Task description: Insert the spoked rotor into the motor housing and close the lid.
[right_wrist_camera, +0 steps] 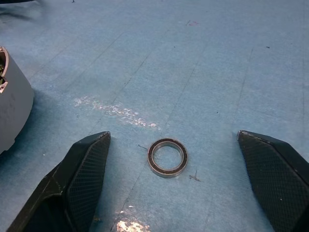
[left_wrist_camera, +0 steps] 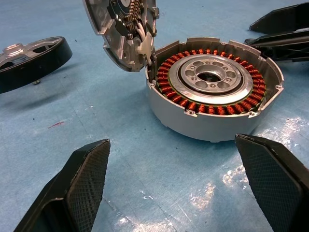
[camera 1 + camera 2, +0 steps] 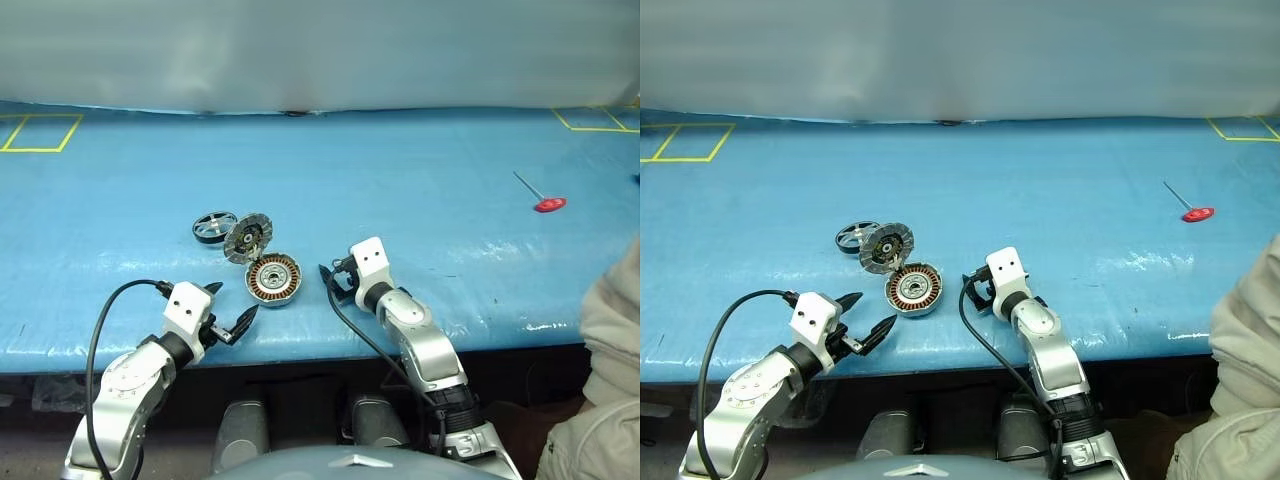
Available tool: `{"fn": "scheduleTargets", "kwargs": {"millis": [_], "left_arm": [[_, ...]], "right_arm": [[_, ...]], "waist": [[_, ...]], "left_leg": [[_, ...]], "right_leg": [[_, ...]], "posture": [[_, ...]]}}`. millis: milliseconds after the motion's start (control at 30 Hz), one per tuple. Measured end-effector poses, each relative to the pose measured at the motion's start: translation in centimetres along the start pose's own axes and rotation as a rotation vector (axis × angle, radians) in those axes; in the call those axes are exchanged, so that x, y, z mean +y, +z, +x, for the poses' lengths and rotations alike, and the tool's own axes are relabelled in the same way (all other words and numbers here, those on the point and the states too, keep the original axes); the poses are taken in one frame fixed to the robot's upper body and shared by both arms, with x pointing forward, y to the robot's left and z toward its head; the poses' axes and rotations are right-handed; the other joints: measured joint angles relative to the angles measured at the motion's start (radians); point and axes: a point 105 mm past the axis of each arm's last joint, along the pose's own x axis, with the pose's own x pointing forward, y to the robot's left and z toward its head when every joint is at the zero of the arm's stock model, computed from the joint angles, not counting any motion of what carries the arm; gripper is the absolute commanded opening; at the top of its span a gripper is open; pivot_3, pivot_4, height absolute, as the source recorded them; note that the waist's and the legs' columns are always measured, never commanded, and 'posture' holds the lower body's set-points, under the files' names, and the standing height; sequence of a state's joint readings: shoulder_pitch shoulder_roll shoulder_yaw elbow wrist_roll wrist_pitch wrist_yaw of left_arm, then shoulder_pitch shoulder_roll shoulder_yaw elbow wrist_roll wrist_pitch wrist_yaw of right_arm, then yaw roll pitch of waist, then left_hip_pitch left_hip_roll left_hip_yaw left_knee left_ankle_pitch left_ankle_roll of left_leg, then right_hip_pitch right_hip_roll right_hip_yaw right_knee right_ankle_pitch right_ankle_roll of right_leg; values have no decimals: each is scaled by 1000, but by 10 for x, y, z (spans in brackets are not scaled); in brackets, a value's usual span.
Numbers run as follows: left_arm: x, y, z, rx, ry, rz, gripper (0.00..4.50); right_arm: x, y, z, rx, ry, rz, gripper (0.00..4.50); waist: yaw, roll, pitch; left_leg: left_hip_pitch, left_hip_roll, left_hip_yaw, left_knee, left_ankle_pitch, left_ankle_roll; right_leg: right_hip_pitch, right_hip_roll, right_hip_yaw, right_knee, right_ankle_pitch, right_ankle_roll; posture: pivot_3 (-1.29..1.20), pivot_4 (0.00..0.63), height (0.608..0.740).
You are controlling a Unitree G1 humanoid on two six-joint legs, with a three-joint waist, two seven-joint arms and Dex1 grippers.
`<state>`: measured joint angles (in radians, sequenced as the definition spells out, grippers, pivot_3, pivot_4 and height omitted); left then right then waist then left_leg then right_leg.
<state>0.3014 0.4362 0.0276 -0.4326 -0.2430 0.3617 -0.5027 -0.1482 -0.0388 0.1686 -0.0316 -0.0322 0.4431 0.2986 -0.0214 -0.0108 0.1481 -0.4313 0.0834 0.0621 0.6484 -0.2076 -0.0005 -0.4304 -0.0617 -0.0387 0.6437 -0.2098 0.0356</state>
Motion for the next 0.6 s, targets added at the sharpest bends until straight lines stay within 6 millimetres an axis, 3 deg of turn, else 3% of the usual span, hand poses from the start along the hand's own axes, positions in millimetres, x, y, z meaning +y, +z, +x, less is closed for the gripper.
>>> {"fn": "scheduleTargets", "kwargs": {"millis": [333, 600], "left_arm": [[0, 0, 0, 0, 0, 0, 4500], [-2, -2, 0, 6, -6, 0, 4500]], "right_arm": [[0, -2, -3, 4, -10, 6, 679], [-2, 3, -19, 34, 9, -44, 669]], "waist": [[1, 0, 0], [4, 0, 0]], "left_leg": [[0, 0, 0, 0, 0, 0], [0, 0, -1, 0, 0, 0]], "right_leg": [[0, 0, 0, 0, 0, 0], [0, 0, 0, 0, 0, 0]], "posture": [[0, 150, 740], [0, 150, 740]]}}
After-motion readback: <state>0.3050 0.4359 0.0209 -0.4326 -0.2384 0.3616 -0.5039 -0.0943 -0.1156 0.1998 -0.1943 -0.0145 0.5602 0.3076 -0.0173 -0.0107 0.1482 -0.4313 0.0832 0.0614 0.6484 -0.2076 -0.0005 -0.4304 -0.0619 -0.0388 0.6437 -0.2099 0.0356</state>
